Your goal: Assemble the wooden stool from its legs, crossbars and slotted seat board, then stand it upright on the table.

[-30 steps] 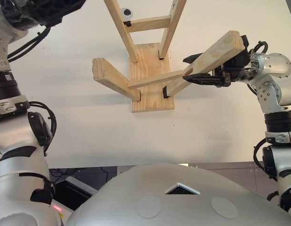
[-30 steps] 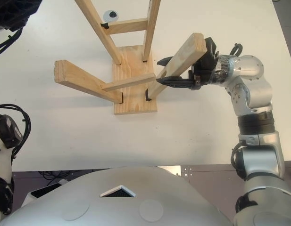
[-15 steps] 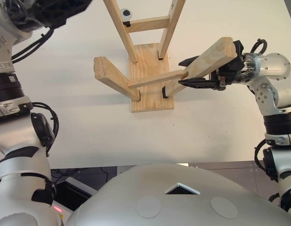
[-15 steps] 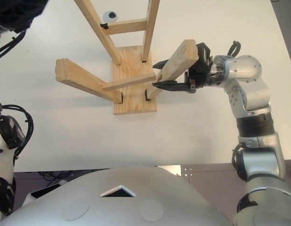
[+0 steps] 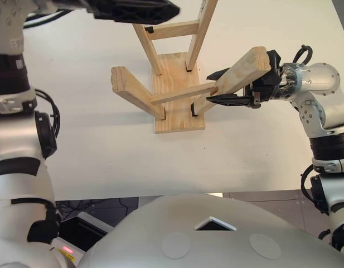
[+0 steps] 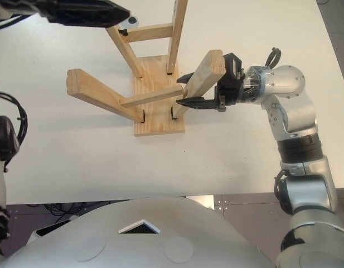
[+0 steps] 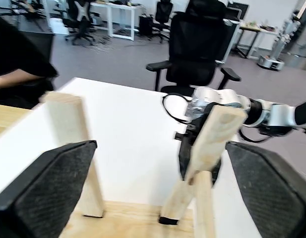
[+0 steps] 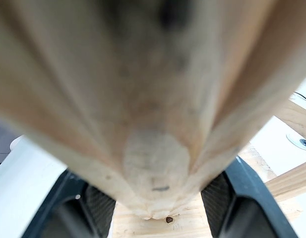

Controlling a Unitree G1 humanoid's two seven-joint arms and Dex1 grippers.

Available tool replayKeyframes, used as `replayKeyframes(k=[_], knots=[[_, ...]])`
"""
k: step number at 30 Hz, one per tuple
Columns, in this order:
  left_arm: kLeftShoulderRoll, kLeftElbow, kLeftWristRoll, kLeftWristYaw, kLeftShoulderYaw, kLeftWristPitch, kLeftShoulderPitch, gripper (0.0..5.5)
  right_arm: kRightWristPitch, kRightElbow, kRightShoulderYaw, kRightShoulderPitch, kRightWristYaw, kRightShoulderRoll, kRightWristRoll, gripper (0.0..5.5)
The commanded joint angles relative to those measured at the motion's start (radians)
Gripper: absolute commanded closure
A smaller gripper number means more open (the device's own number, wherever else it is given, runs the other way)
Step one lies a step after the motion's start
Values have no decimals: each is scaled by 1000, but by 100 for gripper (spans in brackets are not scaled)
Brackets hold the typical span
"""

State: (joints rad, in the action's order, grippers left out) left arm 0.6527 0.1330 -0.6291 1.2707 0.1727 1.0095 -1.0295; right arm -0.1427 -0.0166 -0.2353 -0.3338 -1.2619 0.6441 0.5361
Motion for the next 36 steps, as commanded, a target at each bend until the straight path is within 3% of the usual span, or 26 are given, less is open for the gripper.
replayKeyframes(k=[1, 6, 14, 25, 36], knots=[[3, -16, 6, 88, 145, 127, -132, 73, -51, -68, -52, 70, 50, 19, -133, 346], [22, -68, 71, 159, 340, 153, -176, 73, -37, -77, -49, 87, 84, 4, -144, 346], [-5, -95, 165, 179, 489, 108, -176, 73, -23, -71, -51, 119, 126, 4, -140, 346], [-92, -17, 327, 170, 597, -31, -182, 242, -20, -46, -60, 140, 161, -4, -130, 346], [-98, -22, 443, 205, 678, -101, -124, 410, -27, -22, -71, 150, 181, 0, -124, 346]])
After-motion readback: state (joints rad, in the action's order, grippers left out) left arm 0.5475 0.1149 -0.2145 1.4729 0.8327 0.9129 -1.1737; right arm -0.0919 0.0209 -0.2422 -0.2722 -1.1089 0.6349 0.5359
